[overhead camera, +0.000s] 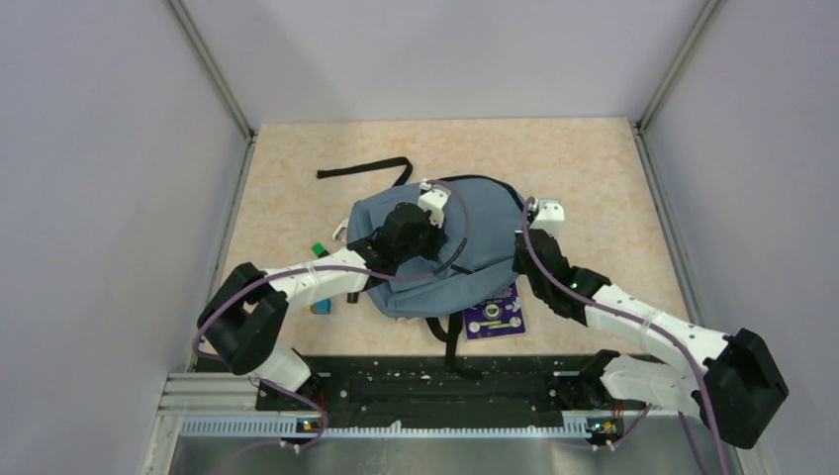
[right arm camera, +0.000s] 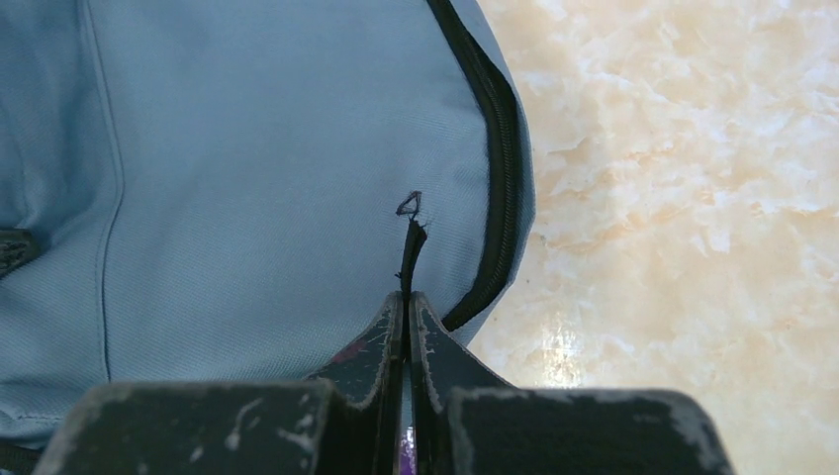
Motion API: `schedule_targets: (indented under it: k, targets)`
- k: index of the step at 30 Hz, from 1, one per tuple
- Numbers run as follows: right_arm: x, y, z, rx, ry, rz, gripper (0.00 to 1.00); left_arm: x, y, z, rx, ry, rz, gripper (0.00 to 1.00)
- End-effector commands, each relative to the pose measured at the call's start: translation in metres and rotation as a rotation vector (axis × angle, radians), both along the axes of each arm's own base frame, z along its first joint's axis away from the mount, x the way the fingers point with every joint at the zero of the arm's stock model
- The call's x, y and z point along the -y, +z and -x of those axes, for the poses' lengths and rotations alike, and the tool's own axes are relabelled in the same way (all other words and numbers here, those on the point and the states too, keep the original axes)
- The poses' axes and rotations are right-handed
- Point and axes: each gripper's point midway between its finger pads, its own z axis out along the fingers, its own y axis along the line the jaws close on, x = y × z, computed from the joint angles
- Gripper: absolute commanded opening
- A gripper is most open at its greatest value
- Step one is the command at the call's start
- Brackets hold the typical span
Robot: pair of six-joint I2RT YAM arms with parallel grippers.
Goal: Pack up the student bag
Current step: Unzip the student bag at the center of the board.
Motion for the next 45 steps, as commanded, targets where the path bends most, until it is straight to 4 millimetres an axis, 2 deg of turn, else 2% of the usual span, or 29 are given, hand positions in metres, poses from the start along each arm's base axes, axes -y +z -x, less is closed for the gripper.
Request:
schedule_targets:
  k: [1,8,16,20,23,24,25,26,27,28,31,33,36,38,45]
  targets:
    - [0.006,0.028,-0.013,0.051,-0.026,-0.004,0.0,-0.002,0.011,0.0,0.049,-0.017,0.016,0.0]
    - [0.024,0.037,-0.026,0.068,-0.078,-0.022,0.0,-0.002,0.013,0.0,0.069,-0.035,0.011,0.0]
    - [0.041,0.04,-0.045,0.082,-0.127,-0.042,0.0,0.002,0.011,0.01,0.079,-0.102,0.019,0.0]
    - [0.043,0.044,-0.05,0.095,-0.125,-0.042,0.0,0.001,0.011,0.009,0.088,-0.103,0.006,0.0]
    - [0.036,0.047,-0.049,0.098,-0.076,-0.048,0.0,0.001,0.014,0.008,0.094,-0.12,-0.022,0.0]
    - [0.034,0.048,-0.047,0.1,-0.057,-0.054,0.0,0.003,0.018,0.009,0.093,-0.131,-0.022,0.04]
    - [0.031,0.049,-0.046,0.1,-0.037,-0.059,0.0,0.007,0.024,0.01,0.096,-0.153,-0.02,0.18]
    - [0.028,0.05,-0.044,0.1,-0.011,-0.065,0.0,0.01,0.029,0.011,0.093,-0.168,-0.023,0.39]
    - [0.025,0.052,-0.043,0.1,0.013,-0.069,0.0,0.012,0.038,0.009,0.104,-0.168,-0.024,0.55]
    - [0.023,0.053,-0.041,0.099,0.027,-0.073,0.0,0.015,0.046,0.007,0.121,-0.165,-0.029,0.68]
    - [0.02,0.056,-0.036,0.094,0.052,-0.08,0.0,0.028,0.07,0.009,0.215,-0.172,-0.068,0.88]
    - [0.021,0.057,-0.034,0.095,0.056,-0.08,0.0,0.041,0.086,0.014,0.269,-0.197,-0.067,0.9]
    - [0.024,0.06,-0.03,0.099,0.052,-0.077,0.0,0.069,0.095,0.035,0.288,-0.306,0.006,0.9]
    - [0.025,0.063,-0.029,0.103,0.056,-0.08,0.0,0.084,0.094,0.046,0.288,-0.359,0.053,0.9]
    - [0.033,0.069,-0.022,0.127,0.041,-0.068,0.0,0.12,0.074,0.065,0.229,-0.406,0.169,0.9]
